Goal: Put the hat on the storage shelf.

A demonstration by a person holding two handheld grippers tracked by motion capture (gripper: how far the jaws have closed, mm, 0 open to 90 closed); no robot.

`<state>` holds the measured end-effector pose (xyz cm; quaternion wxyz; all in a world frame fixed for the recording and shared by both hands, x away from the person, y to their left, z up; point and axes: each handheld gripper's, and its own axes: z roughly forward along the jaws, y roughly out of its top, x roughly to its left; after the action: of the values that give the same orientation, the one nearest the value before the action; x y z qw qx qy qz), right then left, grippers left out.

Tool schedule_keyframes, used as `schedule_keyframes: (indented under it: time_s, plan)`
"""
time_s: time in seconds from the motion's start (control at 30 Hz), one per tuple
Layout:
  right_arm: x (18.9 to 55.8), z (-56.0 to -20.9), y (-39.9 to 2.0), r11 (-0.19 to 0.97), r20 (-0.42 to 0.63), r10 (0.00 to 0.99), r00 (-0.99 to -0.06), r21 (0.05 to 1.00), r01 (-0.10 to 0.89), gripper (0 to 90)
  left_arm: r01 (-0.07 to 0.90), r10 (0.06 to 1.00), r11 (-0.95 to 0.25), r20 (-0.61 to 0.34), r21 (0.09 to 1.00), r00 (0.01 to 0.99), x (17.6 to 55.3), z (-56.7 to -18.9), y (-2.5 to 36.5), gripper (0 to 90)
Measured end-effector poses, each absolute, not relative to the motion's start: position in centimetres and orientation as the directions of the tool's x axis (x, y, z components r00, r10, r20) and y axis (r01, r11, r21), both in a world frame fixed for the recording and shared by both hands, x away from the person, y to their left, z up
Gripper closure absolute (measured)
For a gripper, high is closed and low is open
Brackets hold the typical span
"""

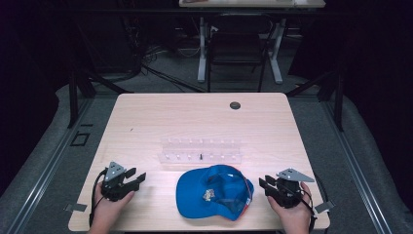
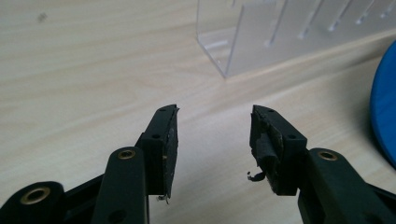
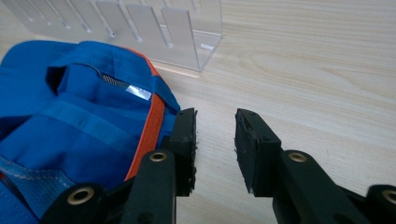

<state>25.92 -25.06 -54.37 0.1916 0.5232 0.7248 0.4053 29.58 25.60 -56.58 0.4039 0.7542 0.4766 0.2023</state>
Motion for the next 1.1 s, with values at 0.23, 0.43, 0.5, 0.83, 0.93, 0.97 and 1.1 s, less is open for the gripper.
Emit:
schedule_keyframes:
  time_s: [0.23, 0.43, 0.5, 0.83, 0.93, 0.97, 1.1]
  plan:
    - [26.1, -54.9, -24.8, 0.108, 0.172, 0.918, -0.358, 0.758, 0.643, 63.8, 0.559, 0.877, -0.242, -0.068, 0.793, 0.476, 29.4, -56.6, 25.0, 52.8]
    - [26.0, -54.9, -24.5, 0.105, 0.171, 0.915, -0.365, 0.772, 0.627, 59.7, 0.565, 0.868, -0.245, -0.082, 0.788, 0.49, 29.3, -56.5, 24.9, 53.4]
    - [26.0, -54.9, -24.4, 0.105, 0.175, 0.915, -0.364, 0.768, 0.632, 61.7, 0.561, 0.868, -0.242, -0.082, 0.792, 0.49, 29.3, -56.5, 24.9, 53.5]
    - [26.4, -54.8, -23.5, 0.096, 0.243, 0.895, -0.375, 0.715, 0.693, 71.2, 0.565, 0.863, -0.245, -0.088, 0.788, 0.497, 29.4, -56.6, 24.8, 53.5]
    - [26.6, -55.1, -23.5, 0.089, 0.254, 0.897, -0.361, 0.698, 0.711, 70.7, 0.567, 0.861, -0.247, -0.09, 0.785, 0.5, 29.4, -56.6, 24.7, 53.5]
    - [26.7, -55.2, -23.5, 0.088, 0.254, 0.899, -0.357, 0.693, 0.715, 70.2, 0.566, 0.86, -0.249, -0.09, 0.785, 0.503, 29.4, -56.6, 24.6, 53.5]
    - [27.4, -55.8, -23.4, 0.067, 0.275, 0.901, -0.336, 0.677, 0.733, 67.9, 0.566, 0.858, -0.249, -0.091, 0.786, 0.505, 29.4, -56.7, 24.5, 53.5]
